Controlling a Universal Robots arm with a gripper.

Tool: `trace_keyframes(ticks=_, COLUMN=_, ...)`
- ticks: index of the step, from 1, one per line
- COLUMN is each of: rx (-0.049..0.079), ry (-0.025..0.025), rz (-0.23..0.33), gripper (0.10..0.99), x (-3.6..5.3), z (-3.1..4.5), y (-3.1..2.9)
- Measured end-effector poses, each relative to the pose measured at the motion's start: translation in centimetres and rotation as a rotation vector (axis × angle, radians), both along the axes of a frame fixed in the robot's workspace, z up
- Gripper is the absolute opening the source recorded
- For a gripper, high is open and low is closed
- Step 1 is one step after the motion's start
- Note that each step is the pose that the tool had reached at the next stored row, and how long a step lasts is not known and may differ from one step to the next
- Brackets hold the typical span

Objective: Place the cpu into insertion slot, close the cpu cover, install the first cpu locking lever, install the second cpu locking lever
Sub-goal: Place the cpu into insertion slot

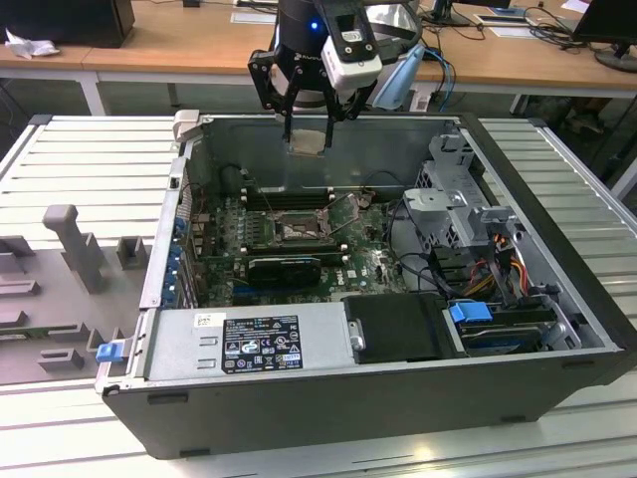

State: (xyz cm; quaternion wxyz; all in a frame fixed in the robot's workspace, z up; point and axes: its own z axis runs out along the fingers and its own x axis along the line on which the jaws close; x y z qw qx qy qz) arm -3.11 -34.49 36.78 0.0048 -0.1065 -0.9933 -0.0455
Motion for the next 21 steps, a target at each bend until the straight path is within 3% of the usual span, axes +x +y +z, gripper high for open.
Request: trace_keyframes(ticks=21, rx=0.0, ry=0.0001, rz=-0.067, gripper=0.529, x=0.0, z=0.0, y=0.0)
